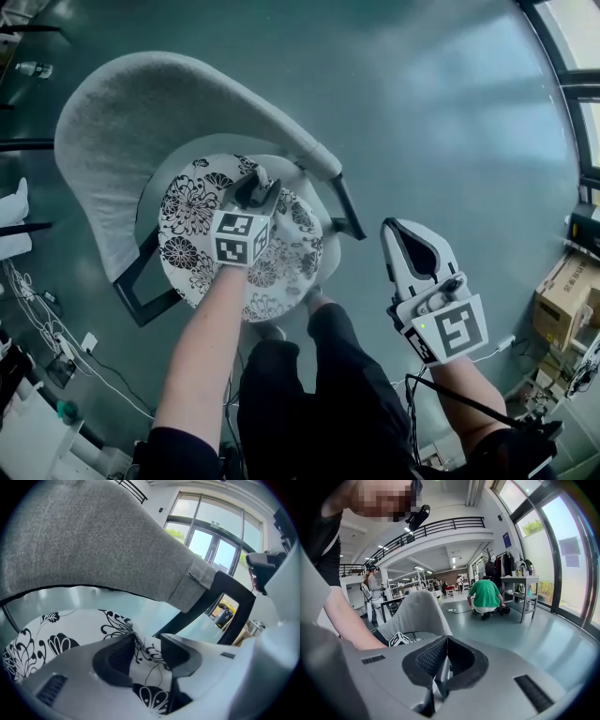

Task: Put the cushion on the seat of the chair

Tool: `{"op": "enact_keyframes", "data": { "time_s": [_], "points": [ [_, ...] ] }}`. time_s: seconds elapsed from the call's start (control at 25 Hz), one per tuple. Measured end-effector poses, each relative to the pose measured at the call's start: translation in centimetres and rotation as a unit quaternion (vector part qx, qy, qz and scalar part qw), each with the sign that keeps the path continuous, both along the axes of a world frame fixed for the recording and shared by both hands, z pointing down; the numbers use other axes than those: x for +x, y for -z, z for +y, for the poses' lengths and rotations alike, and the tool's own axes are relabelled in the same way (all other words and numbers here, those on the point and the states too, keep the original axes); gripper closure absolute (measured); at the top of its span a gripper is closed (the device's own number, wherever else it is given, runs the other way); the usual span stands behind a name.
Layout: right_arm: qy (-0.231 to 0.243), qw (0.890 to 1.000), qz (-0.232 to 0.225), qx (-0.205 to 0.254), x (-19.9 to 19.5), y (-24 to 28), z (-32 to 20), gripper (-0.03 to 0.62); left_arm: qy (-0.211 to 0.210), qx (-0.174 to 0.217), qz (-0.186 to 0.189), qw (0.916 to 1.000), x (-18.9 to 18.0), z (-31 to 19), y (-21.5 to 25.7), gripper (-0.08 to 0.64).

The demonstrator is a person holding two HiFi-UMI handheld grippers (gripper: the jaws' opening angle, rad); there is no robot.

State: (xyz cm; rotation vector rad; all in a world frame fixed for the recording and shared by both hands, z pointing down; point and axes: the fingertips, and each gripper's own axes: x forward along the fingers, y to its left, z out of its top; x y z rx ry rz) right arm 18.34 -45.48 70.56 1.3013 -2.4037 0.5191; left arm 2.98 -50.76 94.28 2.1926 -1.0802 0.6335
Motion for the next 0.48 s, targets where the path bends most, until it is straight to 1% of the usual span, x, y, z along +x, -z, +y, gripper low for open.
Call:
{"op": "enact_keyframes", "data": {
  "time_s": [0.04, 0.08, 0.12, 0.16, 0.2, 0.28, 0.32, 0.4, 0.48],
  "points": [
    [0.001, 1.000, -0.001, 0.002, -0.2, 0.2, 0.0, 0.582, -0.003, -0.001, 0.008, 1.0000, 0.1, 0.0, 0.1, 0.394],
    [0.001, 1.000, -0.002, 0.004, -0.3, 0.4, 0.1, 0.581, -0.009, -0.003, 0.021, 0.9997, 0.4, 0.1, 0.3, 0.365],
    [0.002, 1.000, -0.003, 0.006, -0.5, 0.6, 0.1, 0.582, -0.019, -0.007, 0.035, 0.9992, 0.8, 0.3, 0.5, 0.324],
    [0.003, 1.000, -0.004, 0.008, -0.6, 0.8, 0.2, 0.582, -0.033, -0.010, 0.045, 0.9984, 1.3, 0.6, 0.7, 0.264],
    [0.003, 1.000, -0.005, 0.009, -0.8, 1.0, 0.3, 0.583, -0.048, -0.012, 0.048, 0.9976, 1.7, 1.0, 0.9, 0.219],
    [0.005, 1.000, -0.006, 0.010, -1.0, 1.3, 0.6, 0.581, -0.070, -0.010, 0.039, 0.9967, 1.9, 1.8, 1.4, 0.218],
    [0.006, 1.000, -0.006, 0.010, -1.1, 1.5, 0.7, 0.581, -0.074, -0.008, 0.036, 0.9966, 1.9, 2.2, 1.8, 0.218],
    [0.007, 1.000, -0.007, 0.013, -1.4, 2.1, 1.1, 0.581, -0.065, -0.001, 0.039, 0.9971, 1.4, 2.9, 3.1, 0.218],
    [0.009, 1.000, -0.010, 0.021, -1.9, 3.0, 1.3, 0.581, -0.050, 0.013, 0.050, 0.9974, 0.8, 3.5, 5.1, 0.218]
  ]
}}
